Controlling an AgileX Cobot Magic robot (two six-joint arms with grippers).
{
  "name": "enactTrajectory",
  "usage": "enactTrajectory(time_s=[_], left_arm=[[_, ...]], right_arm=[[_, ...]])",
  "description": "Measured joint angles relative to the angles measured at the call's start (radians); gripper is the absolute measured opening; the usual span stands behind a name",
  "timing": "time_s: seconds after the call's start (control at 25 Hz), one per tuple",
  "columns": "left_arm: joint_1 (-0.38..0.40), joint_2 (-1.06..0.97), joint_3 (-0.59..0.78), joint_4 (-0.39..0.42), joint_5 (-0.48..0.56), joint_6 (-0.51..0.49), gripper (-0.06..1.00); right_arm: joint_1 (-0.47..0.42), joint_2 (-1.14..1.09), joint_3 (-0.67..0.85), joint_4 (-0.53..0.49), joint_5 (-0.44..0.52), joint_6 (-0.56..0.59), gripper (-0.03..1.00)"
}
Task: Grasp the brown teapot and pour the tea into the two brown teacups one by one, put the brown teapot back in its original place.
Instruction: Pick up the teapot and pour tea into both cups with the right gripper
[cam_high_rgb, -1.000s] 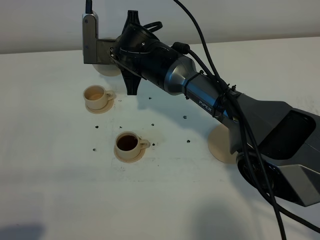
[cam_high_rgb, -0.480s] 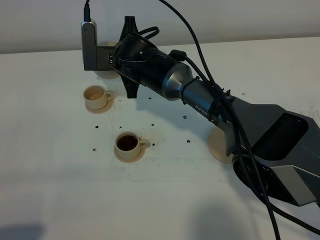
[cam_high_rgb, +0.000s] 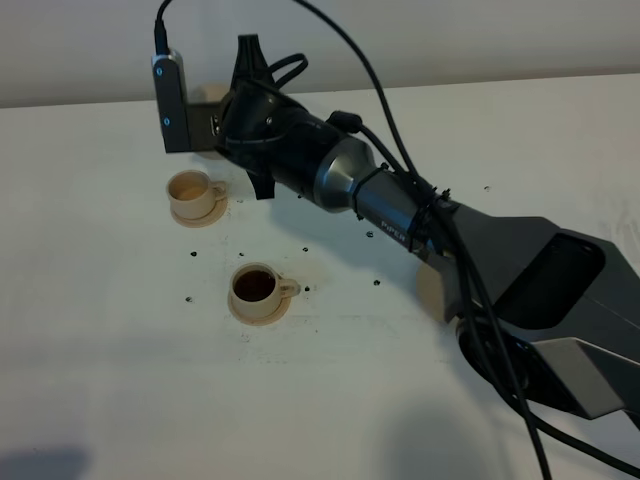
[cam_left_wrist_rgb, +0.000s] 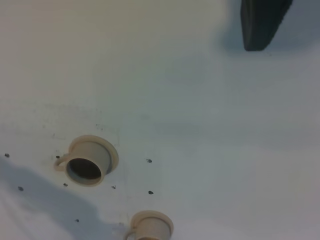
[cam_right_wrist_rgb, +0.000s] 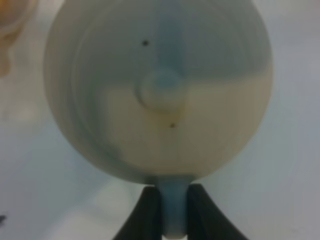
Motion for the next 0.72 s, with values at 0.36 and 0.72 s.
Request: enactTrajectory(time_s=[0.36, 0.72], left_arm=[[0.0, 0.0, 0.0, 0.0, 0.0, 0.0, 0.55], [0.0, 0.0, 0.0, 0.0, 0.0, 0.0, 0.55]], right_arm=[[0.025, 0.016, 0.0, -0.075, 0.007, 0.0, 0.11], [0.035, 0.038, 0.0, -0.147, 0.016, 0.0, 0.11]])
